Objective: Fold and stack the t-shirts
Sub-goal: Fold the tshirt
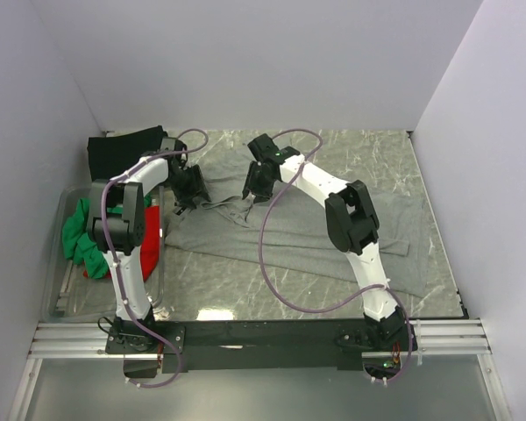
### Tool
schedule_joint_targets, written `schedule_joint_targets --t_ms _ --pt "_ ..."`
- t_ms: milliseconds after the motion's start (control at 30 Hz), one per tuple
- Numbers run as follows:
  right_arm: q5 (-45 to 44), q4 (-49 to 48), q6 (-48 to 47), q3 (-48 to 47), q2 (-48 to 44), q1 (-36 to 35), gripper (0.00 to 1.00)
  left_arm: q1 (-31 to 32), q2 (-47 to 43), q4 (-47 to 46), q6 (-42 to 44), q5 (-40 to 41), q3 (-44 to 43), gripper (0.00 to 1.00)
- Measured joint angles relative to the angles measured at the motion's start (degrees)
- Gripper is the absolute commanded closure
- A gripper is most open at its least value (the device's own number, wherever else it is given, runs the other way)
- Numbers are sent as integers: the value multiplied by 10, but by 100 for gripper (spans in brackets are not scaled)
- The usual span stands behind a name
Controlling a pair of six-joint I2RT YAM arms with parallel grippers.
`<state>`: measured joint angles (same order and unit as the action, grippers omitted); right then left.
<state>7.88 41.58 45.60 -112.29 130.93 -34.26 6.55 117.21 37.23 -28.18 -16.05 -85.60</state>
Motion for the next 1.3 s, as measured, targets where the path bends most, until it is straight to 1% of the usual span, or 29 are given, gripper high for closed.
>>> schedule_joint_targets --t_ms 267,367,433,467,533,600,633,700,733,867,933,1100,1233,1300 --pt "-13 2 -5 -21 33 0 58 0 2 -3 -2 -11 0 44" --pt "-14 2 -6 -21 36 0 63 0 7 -7 -2 -14 0 45" --pt "-14 2 -7 -21 37 0 68 0 12 -9 -5 -21 0 47" --pt "-14 2 -7 -21 37 0 72 0 12 -10 -7 -24 0 51" --pt "-14 3 -8 -21 37 0 76 0 13 -12 -11 -27 0 54" --pt "-14 2 -8 -21 37 0 81 0 16 -15 -15 -31 0 56" --pt "-13 2 -8 -21 37 0 84 0 17 -16 -16 -33 0 59" --pt "-12 2 -8 -21 37 0 87 0 17 -18 -17 -34 0 63" --pt "-12 2 -8 -21 37 0 88 0 17 -19 -18 -35 0 68" --pt "-10 2 -10 -21 41 0 100 0 17 -25 -29 -37 0 78" --pt "-10 3 -10 -21 42 0 100 0 17 -27 -32 -37 0 80" --pt "-11 2 -9 -21 42 0 100 0 17 -27 -47 -42 -2 77" --pt "-11 2 -9 -20 42 0 100 0 17 -26 -57 -45 -10 69" --pt "-11 2 -9 -20 41 0 100 0 17 -26 -59 -47 -11 66"
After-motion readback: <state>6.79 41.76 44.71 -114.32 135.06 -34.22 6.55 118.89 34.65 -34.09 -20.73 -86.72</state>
